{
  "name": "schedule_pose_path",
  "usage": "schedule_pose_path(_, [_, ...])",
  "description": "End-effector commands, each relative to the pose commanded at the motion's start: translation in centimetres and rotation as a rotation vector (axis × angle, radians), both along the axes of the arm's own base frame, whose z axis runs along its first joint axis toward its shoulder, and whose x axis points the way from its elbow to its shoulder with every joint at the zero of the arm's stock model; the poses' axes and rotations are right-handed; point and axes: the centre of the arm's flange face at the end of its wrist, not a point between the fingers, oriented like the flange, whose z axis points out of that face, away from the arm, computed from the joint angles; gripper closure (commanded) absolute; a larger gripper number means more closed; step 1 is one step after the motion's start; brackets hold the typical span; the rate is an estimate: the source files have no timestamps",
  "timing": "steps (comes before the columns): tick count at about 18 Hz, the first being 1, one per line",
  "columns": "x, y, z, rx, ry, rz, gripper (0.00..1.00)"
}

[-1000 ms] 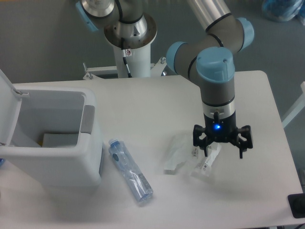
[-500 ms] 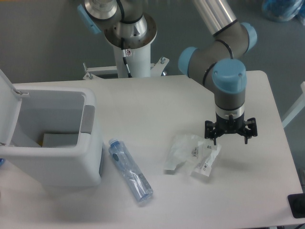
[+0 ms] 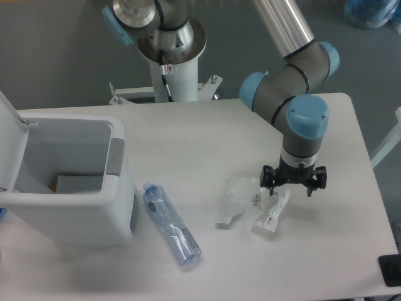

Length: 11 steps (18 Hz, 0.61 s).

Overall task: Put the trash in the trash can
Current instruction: 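Lower the open gripper onto the wrapper and close on it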

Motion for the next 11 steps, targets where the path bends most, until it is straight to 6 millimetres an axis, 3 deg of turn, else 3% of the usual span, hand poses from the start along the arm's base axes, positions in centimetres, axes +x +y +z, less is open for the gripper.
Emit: schedule_pose_path(11, [0.2,1.8,-0.3,0.105,-0.054,-0.022,0.0])
